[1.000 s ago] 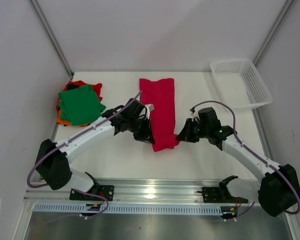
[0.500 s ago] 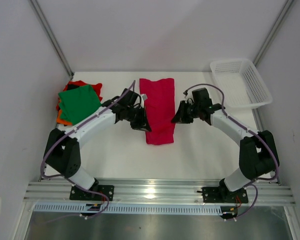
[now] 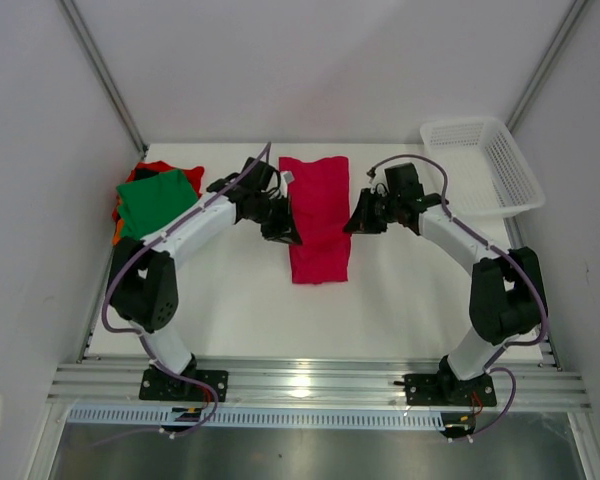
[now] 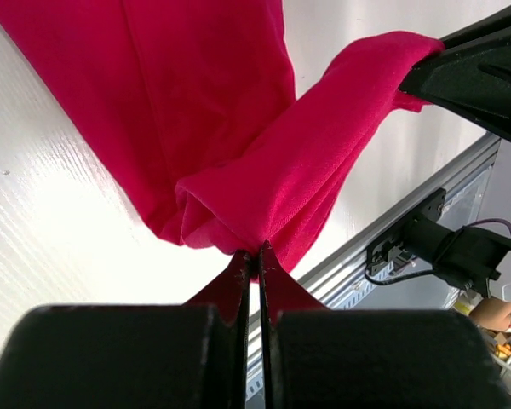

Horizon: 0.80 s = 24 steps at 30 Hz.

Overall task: Fold and stack the t-shirts
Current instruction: Fold the folded rectangular tshirt in 1/3 of the way

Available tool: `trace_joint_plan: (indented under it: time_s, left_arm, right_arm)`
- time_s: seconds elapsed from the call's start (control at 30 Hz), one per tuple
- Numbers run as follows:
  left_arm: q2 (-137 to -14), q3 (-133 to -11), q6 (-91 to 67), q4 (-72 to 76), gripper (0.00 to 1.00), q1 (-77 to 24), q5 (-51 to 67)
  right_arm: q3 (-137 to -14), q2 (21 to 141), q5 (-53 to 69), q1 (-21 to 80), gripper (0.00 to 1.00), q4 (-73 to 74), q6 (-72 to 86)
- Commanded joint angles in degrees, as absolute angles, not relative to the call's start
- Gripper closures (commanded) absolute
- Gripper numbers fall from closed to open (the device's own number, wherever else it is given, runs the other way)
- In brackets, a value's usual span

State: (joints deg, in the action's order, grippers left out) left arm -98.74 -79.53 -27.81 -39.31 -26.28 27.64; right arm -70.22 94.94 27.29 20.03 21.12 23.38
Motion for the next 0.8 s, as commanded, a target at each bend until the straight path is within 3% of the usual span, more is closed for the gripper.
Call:
trace_joint_plan:
  time_s: [0.0,0.43,0.77]
  left_arm:
    - [-100.5,-82.8,-25.0,-43.1,0.99,-24.9,28.4]
    - [-109.6,-92.3,-24.8,-44.5,0.99,-19.7,32.2]
    - [-112.3,-91.9,-24.1,-44.5,0.99,-18.3,34.1]
  right_arm:
    - [-73.4,96.2,24.5,18.5,1.0,20.9,21.3]
    - [-82.2,106.0,25.3,16.2,1.0,22.4,20.9]
    - [-81.8,108.4,26.2,15.9,1.0,21.6,21.9]
